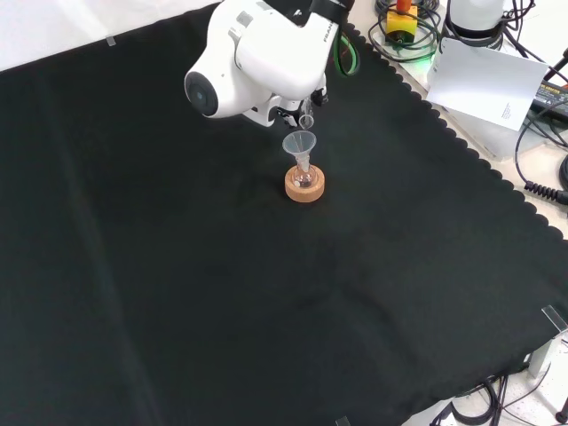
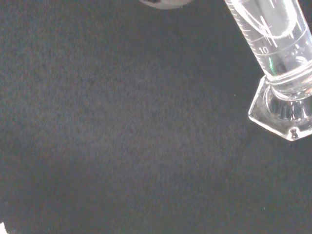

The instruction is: Pour the water from the graduated cylinder into the round-bottom flask.

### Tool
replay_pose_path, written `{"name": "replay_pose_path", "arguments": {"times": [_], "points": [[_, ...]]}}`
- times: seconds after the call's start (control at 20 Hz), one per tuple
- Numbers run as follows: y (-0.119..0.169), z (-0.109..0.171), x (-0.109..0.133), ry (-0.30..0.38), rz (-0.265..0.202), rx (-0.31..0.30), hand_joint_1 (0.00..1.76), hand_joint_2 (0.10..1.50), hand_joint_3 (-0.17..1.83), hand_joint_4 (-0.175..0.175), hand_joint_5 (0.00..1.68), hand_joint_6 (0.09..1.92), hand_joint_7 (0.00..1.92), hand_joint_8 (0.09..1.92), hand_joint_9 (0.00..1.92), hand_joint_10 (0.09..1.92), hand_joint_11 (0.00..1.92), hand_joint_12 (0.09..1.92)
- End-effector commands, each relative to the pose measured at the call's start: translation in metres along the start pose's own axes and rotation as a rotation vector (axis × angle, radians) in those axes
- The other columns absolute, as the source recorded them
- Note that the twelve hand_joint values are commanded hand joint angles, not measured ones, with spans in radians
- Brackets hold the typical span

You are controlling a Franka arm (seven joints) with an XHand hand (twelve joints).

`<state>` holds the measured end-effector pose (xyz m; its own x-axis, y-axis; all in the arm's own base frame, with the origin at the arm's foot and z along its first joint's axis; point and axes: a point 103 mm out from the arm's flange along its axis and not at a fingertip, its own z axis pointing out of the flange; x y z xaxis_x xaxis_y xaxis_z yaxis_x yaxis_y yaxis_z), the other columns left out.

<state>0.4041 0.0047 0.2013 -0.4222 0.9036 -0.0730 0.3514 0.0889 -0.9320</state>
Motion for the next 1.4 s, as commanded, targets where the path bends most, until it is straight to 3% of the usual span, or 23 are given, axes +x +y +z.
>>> {"name": "replay_pose_path", "arguments": {"times": [0.05, 1.4], "points": [[-0.002, -0.004, 0.003, -0.015, 0.038, 0.080, 1.24, 1.15, 0.00, -0.175, 0.89, 1.11, 0.93, 1.11, 1.38, 0.10, 1.17, 0.85], [-0.013, -0.016, 0.010, -0.050, 0.131, 0.213, 1.25, 1.15, 0.00, -0.175, 0.90, 1.10, 0.94, 1.10, 1.40, 0.10, 1.18, 0.83]]}}
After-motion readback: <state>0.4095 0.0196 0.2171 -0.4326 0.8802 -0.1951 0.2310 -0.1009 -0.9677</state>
